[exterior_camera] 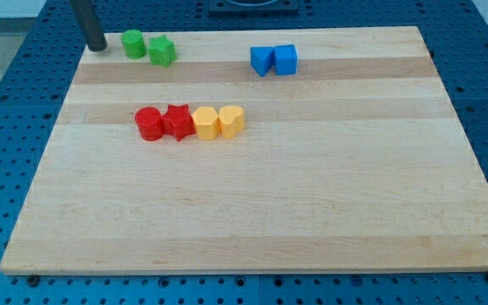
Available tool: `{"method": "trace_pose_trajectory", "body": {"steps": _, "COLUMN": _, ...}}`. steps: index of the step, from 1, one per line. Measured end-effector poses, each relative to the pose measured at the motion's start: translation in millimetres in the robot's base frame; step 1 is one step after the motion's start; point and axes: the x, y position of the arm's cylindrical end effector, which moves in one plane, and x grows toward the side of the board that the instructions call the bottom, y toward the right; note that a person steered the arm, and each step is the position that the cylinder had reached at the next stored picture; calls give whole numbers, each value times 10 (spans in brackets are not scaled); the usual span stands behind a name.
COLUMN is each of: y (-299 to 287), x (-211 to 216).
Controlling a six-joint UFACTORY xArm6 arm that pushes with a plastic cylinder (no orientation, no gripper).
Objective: Slide the green star and green circle a bit down and right
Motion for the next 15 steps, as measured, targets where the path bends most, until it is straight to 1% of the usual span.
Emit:
{"method": "trace_pose_trajectory", "body": {"steps": 1, "y": 141, "x": -183}}
{"method": "trace_pose_trajectory", "body": {"steps": 2, "y": 276, "x": -156}}
{"method": "trace_pose_trajectory", "body": {"steps": 4, "y": 426, "x": 107}}
{"method": "trace_pose_trajectory", "body": {"steps": 7, "y": 1047, "x": 284}}
{"method": "trace_pose_trajectory", "body": {"steps": 11, "y": 1827, "x": 285}}
{"method": "trace_pose_trajectory", "body": {"steps": 12, "y": 1841, "x": 285}}
{"method": "trace_pose_trajectory", "body": {"steps": 13, "y": 1687, "x": 285}}
{"method": "trace_pose_trajectory", "body": {"steps": 15, "y": 938, "x": 285}}
